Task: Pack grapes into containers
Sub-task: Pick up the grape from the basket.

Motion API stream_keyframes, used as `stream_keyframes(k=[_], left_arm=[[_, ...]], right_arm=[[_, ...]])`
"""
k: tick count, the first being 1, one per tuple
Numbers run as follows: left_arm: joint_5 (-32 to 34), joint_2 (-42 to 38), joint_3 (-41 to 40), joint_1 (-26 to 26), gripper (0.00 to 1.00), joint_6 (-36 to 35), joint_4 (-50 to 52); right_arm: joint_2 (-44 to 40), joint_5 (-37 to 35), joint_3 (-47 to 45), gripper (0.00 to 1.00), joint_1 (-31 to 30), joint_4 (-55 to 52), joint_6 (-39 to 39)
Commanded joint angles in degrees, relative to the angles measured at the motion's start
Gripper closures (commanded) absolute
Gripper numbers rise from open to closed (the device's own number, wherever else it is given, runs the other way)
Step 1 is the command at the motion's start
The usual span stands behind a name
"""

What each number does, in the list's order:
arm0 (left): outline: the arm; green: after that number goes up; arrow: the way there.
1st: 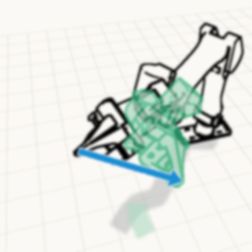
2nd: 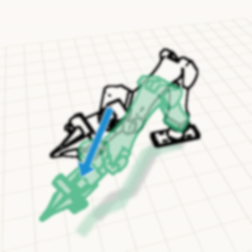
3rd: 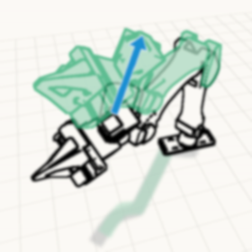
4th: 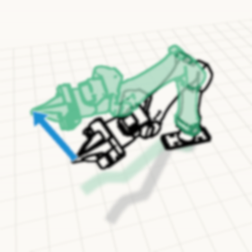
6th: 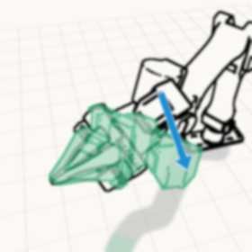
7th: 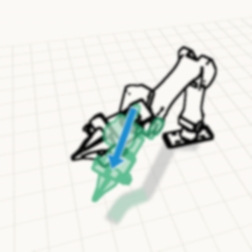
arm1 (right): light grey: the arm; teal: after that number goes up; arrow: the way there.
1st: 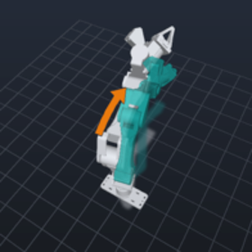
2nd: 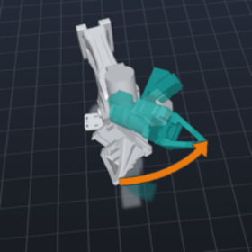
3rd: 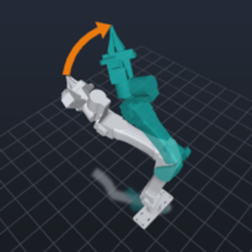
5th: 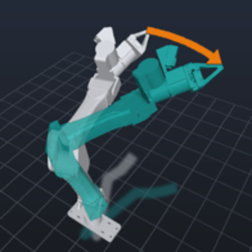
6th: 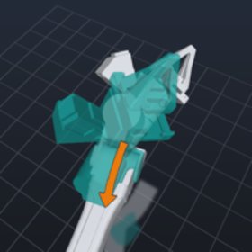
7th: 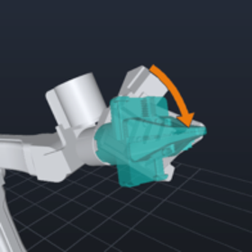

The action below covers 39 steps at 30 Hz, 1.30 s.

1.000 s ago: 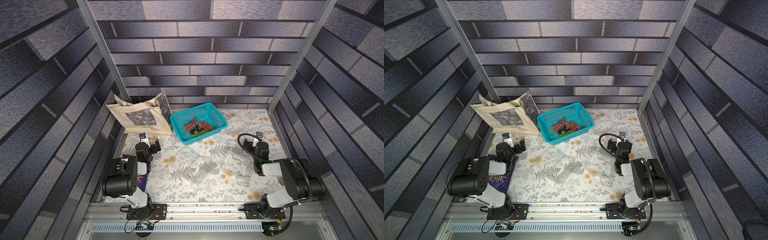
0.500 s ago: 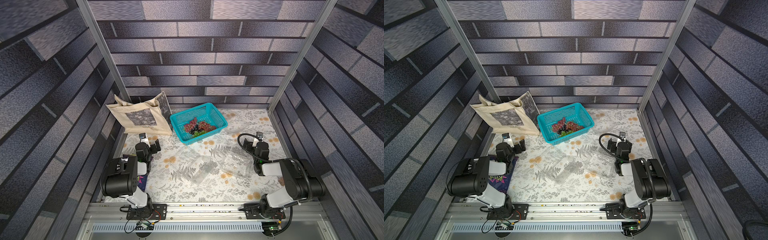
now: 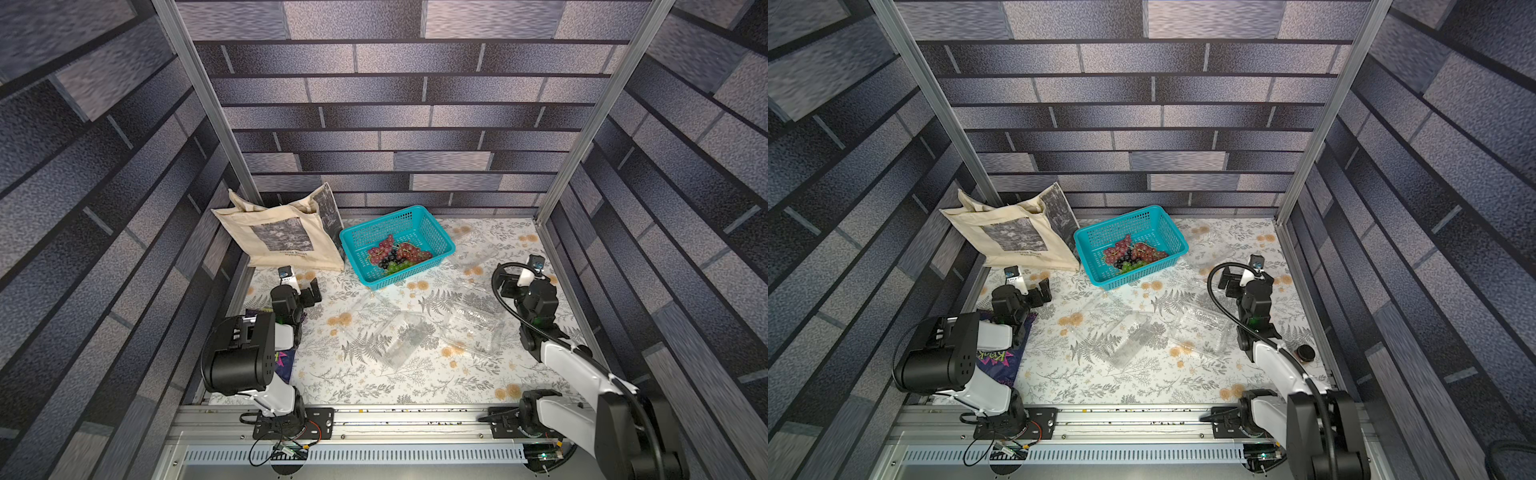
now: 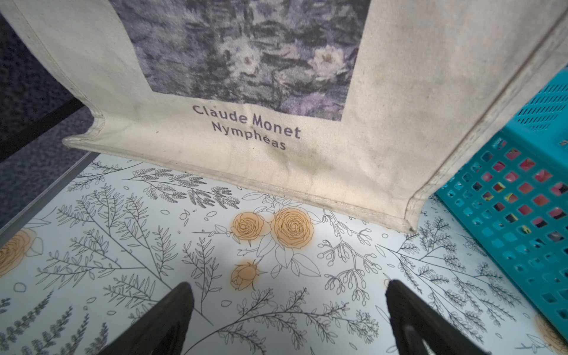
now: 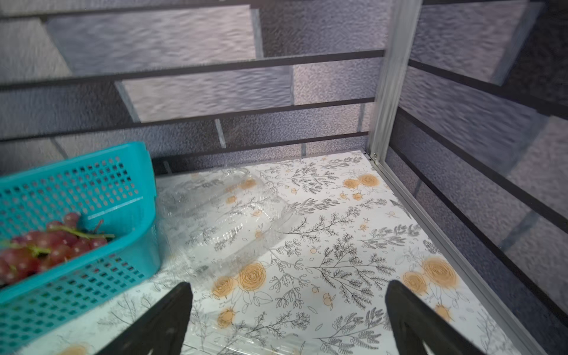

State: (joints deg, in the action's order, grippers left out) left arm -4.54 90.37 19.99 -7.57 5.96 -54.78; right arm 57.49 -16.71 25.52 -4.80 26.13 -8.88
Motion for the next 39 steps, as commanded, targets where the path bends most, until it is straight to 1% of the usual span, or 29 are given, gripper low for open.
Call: stream_keyframes(k=[1, 3, 6, 8, 10, 12, 13, 14, 15, 16, 17, 19, 21, 24, 25, 27, 28, 29, 30, 31, 32, 34, 35, 37, 38, 39], left_arm=[[-0.7, -0.8, 1.3, 0.3, 0.0, -1.3, 0.2], [-1.6, -0.8, 1.3, 0.0, 0.0, -1.3, 0.1], [-2.0, -0.8, 1.3, 0.1, 0.0, -1.5, 0.2], [-2.1, -0.8, 1.3, 0.1, 0.0, -1.5, 0.2], [-2.1, -0.8, 1.3, 0.1, 0.0, -1.6, 0.2], [-1.8, -0.7, 1.4, 0.1, 0.0, -1.6, 0.3], [-0.9, -0.7, 1.7, 0.2, 0.0, -1.4, 1.0], [2.0, -0.8, 2.1, 0.8, 0.0, -1.1, 1.8], [6.5, -1.3, 2.2, 1.9, 0.0, -0.8, 2.2], [8.6, -2.8, 2.6, 2.2, 0.0, -0.5, 4.4], [8.8, -5.1, 3.3, 2.1, 0.0, -0.3, 8.1], [10.2, -9.1, 5.4, 2.0, 0.0, 0.2, 15.0], [12.9, -13.6, 5.8, 2.8, 0.0, 0.7, 18.9], [13.6, -20.9, 6.1, 3.4, 0.0, 4.6, 24.9], [13.9, -23.1, 6.2, 3.5, 0.0, 7.3, 26.7], [11.5, -28.0, 6.7, 2.8, 0.0, 16.3, 30.6], [9.1, -29.9, 6.9, 2.4, 0.0, 19.7, 32.2], [4.8, -31.9, 7.0, 2.1, 0.0, 21.5, 32.7], [-0.6, -33.4, 7.0, 2.1, 0.0, 22.2, 31.9], [-4.3, -34.4, 7.2, 2.4, 0.0, 22.2, 31.4], [-5.7, -35.4, 8.1, 3.6, 0.0, 22.2, 32.8], [-5.5, -37.1, 11.1, 6.6, 0.0, 20.8, 37.6], [-6.3, -37.8, 12.5, 8.5, 0.0, 19.0, 39.3], [-7.6, -39.3, 14.0, 11.9, 0.0, 16.4, 40.5], [-7.5, -40.0, 13.8, 13.5, 0.0, 16.5, 39.6], [-7.4, -40.2, 13.8, 14.3, 0.0, 18.7, 39.6]], right_arm=[[-5.0, -13.2, 4.0, 0.0, 0.2, -25.1, -21.4], [-7.0, -5.6, 1.7, 0.0, 0.2, -21.5, -18.8], [-7.2, 4.5, 0.8, 0.0, 0.2, -18.1, -19.9], [-6.0, 10.3, 2.3, 0.0, 0.3, -18.8, -20.3], [-5.2, 15.6, 2.9, 0.0, 0.2, -17.5, -22.1], [-4.6, 19.8, 2.3, 0.0, 0.2, -13.9, -27.7], [-3.7, 21.7, 3.1, 0.0, 0.3, -14.4, -29.8], [-2.6, 24.0, 4.2, 0.0, 0.2, -15.1, -30.0], [-0.5, 28.3, 5.9, 0.0, 0.2, -15.5, -28.3], [1.8, 31.9, 8.0, 0.0, 0.2, -17.2, -26.0], [3.6, 33.0, 10.0, 0.0, 0.1, -19.8, -24.8], [6.8, 33.7, 13.2, 0.0, 0.1, -24.0, -22.6], [8.5, 33.5, 15.3, 0.0, -0.4, -26.1, -21.3], [10.2, 28.2, 20.1, 0.0, -3.7, -32.0, -16.6], [10.9, 27.4, 21.5, 0.0, -4.7, -33.3, -15.3], [12.5, 24.7, 24.5, 0.0, -6.8, -36.1, -13.2], [13.4, 23.9, 26.1, 0.0, -8.0, -37.6, -11.6], [14.2, 23.2, 28.1, 0.0, -9.5, -39.4, -9.8], [14.9, 22.5, 29.8, 0.0, -10.9, -40.5, -8.5], [15.4, 22.0, 30.9, 0.0, -12.1, -41.0, -7.5], [16.0, 21.2, 32.2, 0.0, -13.5, -41.6, -6.2], [18.1, 17.2, 34.9, 0.0, -16.0, -44.0, -3.6], [19.7, 16.2, 38.3, 0.0, -17.2, -45.6, -2.2], [23.2, 14.3, 42.9, 0.0, -19.8, -48.2, 0.6], [25.1, 12.4, 45.3, 0.0, -21.5, -49.1, 2.0], [27.3, 11.4, 47.8, 0.0, -22.7, -49.8, 3.2]])
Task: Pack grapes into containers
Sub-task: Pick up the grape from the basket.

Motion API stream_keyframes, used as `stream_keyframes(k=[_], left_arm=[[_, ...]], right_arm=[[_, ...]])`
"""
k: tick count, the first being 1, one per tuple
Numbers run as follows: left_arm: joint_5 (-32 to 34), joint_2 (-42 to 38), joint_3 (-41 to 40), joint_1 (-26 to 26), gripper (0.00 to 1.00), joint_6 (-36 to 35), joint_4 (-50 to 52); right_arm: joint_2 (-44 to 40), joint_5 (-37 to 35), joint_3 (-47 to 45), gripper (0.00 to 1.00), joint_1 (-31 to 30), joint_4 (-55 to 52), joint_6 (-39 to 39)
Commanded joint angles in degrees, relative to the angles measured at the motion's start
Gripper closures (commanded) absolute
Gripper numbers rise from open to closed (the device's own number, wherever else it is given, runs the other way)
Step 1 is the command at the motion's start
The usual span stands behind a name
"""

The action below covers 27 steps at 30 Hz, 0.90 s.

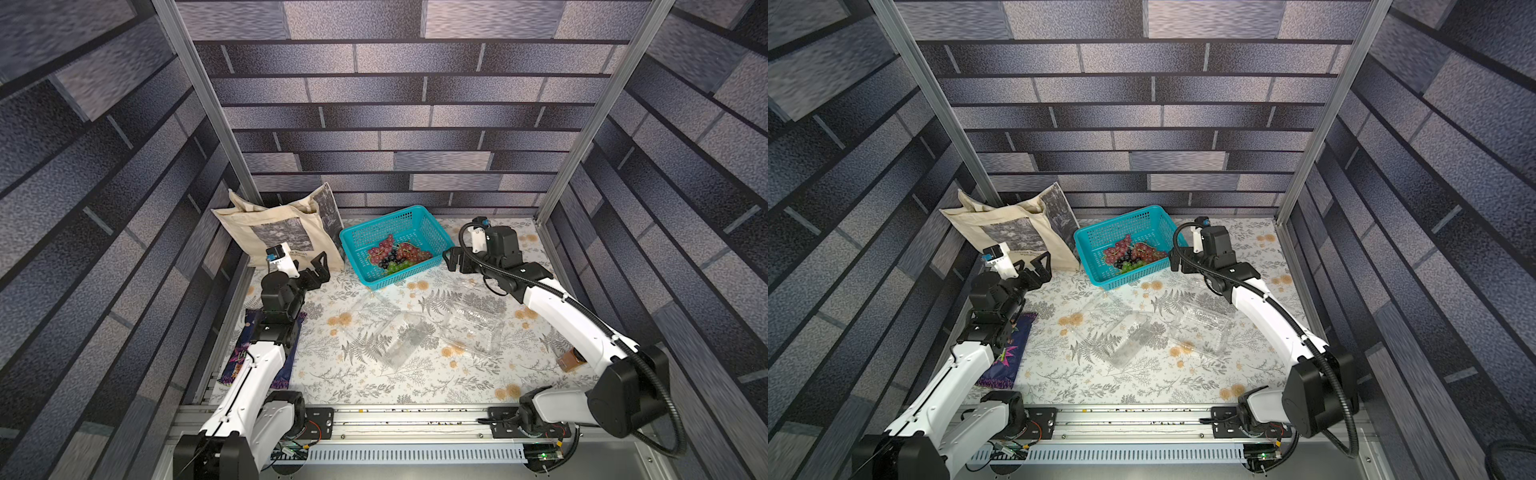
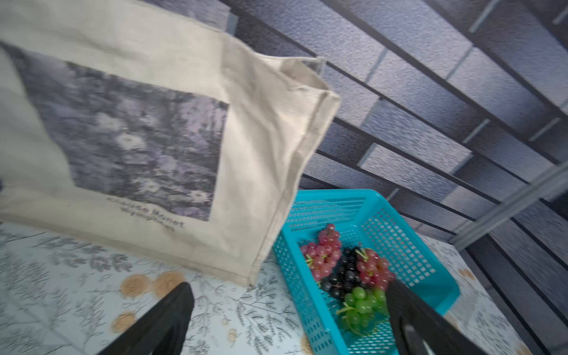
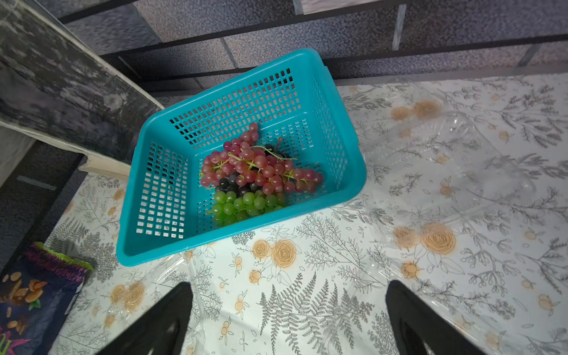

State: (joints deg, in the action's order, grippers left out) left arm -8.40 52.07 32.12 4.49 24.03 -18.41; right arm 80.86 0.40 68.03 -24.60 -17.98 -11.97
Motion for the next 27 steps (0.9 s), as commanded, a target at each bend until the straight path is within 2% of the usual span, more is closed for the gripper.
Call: stream_keyframes(k=[1, 3, 6, 8, 10, 13, 16, 23, 27], left_arm=[[-3.8, -1.6, 1.9, 2.1, 0.0, 4.1, 3.8], [-8.1, 1.3, 2.7, 0.5, 0.0, 10.7, 3.0], [-15.4, 7.2, 7.3, -2.5, 0.0, 17.5, 8.1], [-18.7, 11.2, 12.8, -2.0, 0.0, 15.4, 16.3], [-18.6, 14.3, 17.9, -0.1, 0.0, 12.5, 24.3], [-18.4, 16.3, 21.0, 2.6, 0.0, 11.8, 29.5], [-17.7, 14.1, 19.2, 4.2, 0.0, 13.7, 30.1], [-14.8, 4.4, 11.7, 5.9, 0.0, 13.2, 30.2], [-14.2, 1.7, 9.6, 6.1, 0.0, 13.2, 31.1]], right_arm=[[5.9, -6.4, 7.6, 0.01, -3.9, -6.6, 7.3], [11.3, -8.2, 14.0, 0.02, -5.9, -9.5, 9.3], [21.3, -11.5, 25.7, 0.05, -8.3, -16.5, 12.7], [27.2, -14.2, 32.7, 0.07, -10.1, -20.3, 15.2], [31.6, -17.4, 37.6, 0.07, -12.0, -21.7, 16.8], [38.0, -16.1, 44.1, 0.08, -12.7, -23.0, 16.9], [44.3, -13.4, 51.5, 0.11, -13.1, -25.8, 17.4], [56.9, -15.0, 65.6, 0.17, -14.2, -29.7, 18.7], [60.9, -20.3, 70.2, 0.22, -14.7, -29.6, 20.0]])
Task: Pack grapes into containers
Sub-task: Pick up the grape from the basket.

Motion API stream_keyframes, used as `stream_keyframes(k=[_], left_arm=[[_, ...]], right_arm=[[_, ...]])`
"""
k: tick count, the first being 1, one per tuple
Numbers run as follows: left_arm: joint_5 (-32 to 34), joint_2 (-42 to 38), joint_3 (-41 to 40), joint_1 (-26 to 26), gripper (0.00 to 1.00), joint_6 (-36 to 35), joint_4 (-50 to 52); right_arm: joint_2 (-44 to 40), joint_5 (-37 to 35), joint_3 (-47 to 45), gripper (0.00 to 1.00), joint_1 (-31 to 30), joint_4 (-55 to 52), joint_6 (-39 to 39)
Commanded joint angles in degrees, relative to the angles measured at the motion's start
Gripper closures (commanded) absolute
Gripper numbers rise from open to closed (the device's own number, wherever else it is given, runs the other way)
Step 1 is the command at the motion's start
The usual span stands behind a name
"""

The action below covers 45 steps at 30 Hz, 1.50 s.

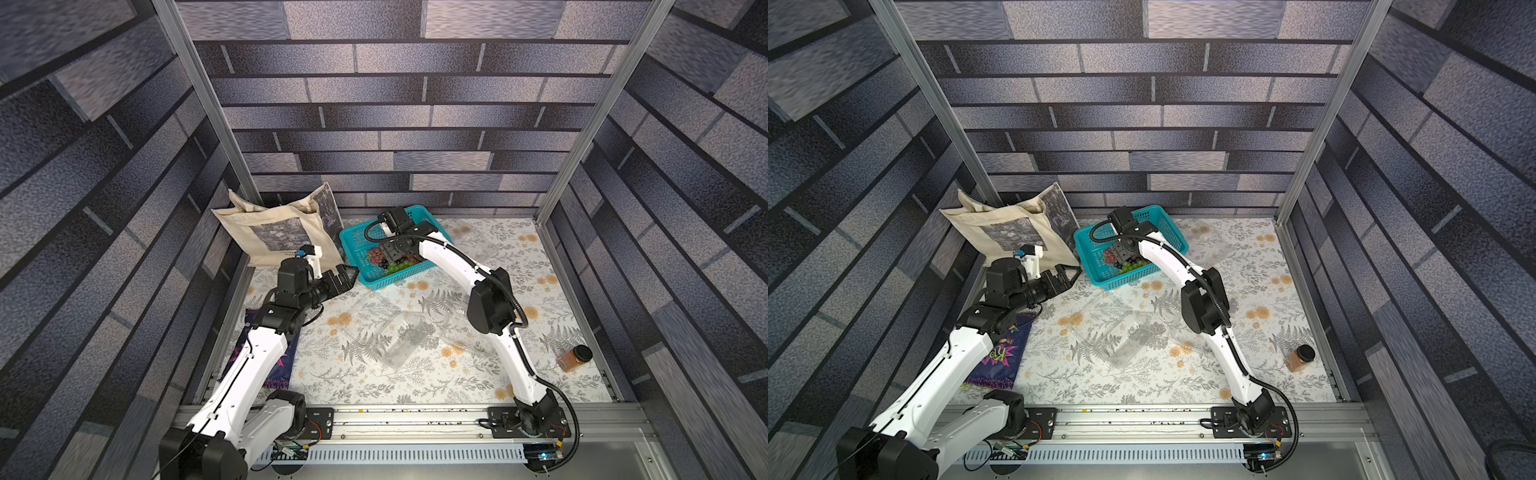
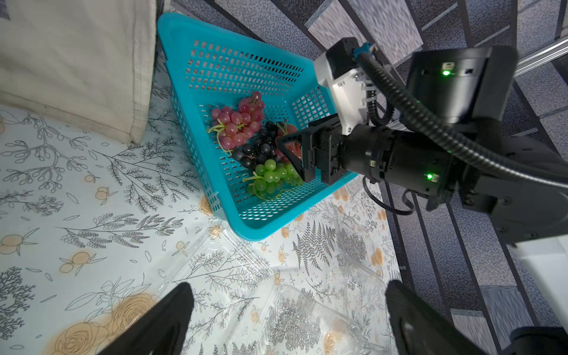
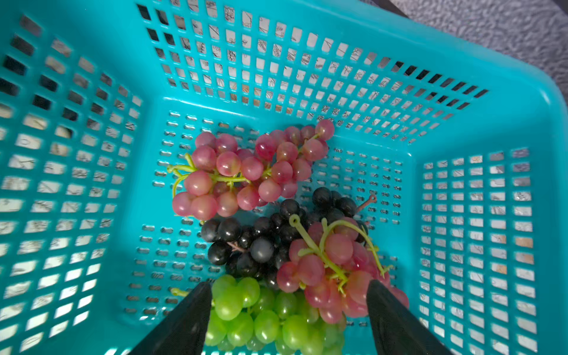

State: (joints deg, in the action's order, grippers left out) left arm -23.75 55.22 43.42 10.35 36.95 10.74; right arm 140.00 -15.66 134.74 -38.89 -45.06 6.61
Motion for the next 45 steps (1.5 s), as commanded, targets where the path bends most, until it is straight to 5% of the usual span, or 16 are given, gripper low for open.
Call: stream_keyframes(k=[1, 26, 31, 45], left_arm=[[1.2, -1.7, -2.1, 0.3, 0.0, 0.3, 1.9], [4.2, 4.7, -1.3, 2.4, 0.0, 0.3, 0.9], [4.6, 6.6, -1.1, 3.8, 0.0, 0.4, -0.2], [5.3, 11.8, 1.0, 6.2, 0.0, 0.9, -2.8]], right_arm=[[2.6, -4.9, 4.4, 0.23, -0.5, -2.4, 1.9], [13.7, -12.9, 15.1, 0.57, -1.8, 2.0, 8.7], [13.9, -16.6, 15.0, 0.79, -1.8, 4.2, 9.8], [6.0, -15.3, 12.1, 1.0, -1.3, 3.0, 3.9]])
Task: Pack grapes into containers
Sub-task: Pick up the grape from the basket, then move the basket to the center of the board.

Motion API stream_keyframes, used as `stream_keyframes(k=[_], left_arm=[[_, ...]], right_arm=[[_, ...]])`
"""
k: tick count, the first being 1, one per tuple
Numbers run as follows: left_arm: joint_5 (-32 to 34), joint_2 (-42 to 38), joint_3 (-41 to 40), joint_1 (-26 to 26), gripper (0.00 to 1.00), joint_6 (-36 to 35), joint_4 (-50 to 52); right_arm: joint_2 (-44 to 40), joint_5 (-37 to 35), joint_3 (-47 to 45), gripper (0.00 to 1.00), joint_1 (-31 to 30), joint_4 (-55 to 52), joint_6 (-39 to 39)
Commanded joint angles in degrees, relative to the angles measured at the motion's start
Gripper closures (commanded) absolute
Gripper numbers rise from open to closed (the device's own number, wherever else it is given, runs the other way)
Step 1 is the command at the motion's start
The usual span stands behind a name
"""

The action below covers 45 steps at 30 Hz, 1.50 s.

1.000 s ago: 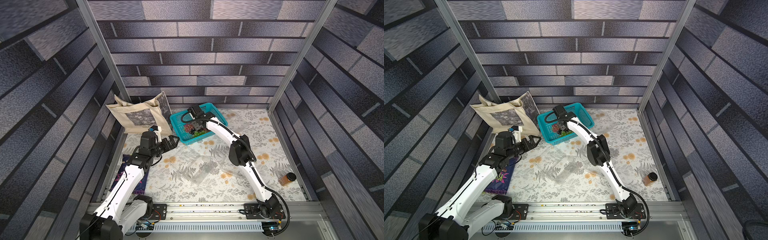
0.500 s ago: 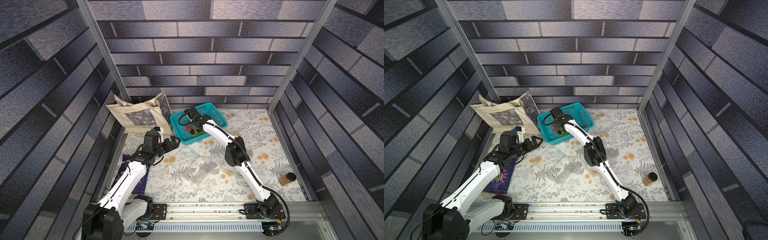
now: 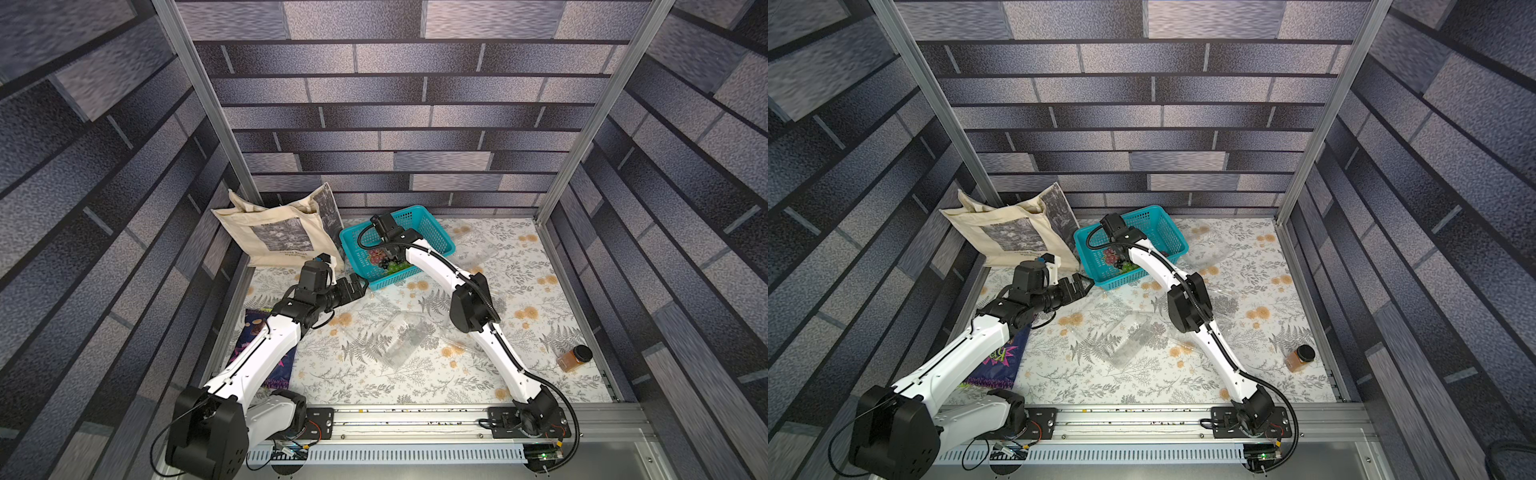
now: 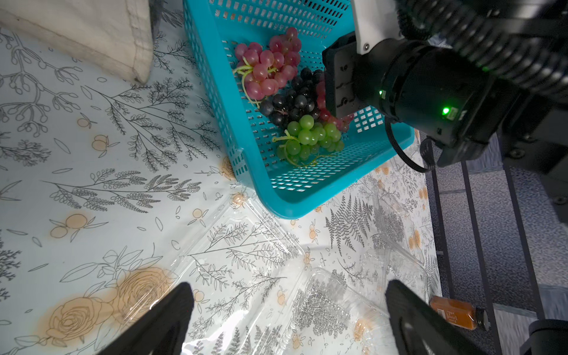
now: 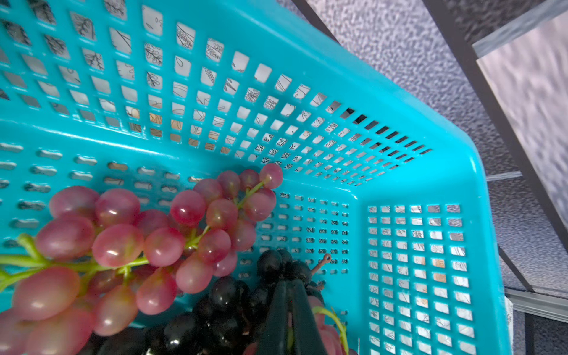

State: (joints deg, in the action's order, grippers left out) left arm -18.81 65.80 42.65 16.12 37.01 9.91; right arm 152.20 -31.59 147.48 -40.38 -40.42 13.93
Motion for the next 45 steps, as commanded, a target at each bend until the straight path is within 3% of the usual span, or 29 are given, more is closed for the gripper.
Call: stream_keyframes(k=[1, 11, 22, 31, 39, 45], left_arm=[[0.2, 1.9, 1.9, 0.6, 0.0, 1.1, -2.1], [0.2, 9.9, 5.6, 4.0, 0.0, 2.2, -6.7], [1.3, 19.9, 10.4, 4.5, 0.0, 4.3, -11.3], [3.5, 28.0, 18.2, 4.4, 0.0, 3.1, -11.7], [5.6, 37.3, 31.7, 3.7, 0.0, 0.2, -6.8], [5.5, 36.2, 33.0, 2.7, 0.0, -0.8, -0.3]], right_arm=[[-7.4, 0.8, -1.0, 1.0, 0.3, -2.0, -4.2], [-24.5, 6.6, -12.0, 1.0, 3.5, -5.6, -14.6], [-40.6, 9.0, -25.6, 1.0, 6.2, -5.2, -17.5], [-46.1, 11.6, -32.9, 1.0, 7.2, -3.2, -18.6], [-48.9, 15.8, -35.5, 1.0, 7.6, -3.0, -20.1], [-52.9, 21.1, -39.9, 1.0, 7.5, -3.0, -22.3]])
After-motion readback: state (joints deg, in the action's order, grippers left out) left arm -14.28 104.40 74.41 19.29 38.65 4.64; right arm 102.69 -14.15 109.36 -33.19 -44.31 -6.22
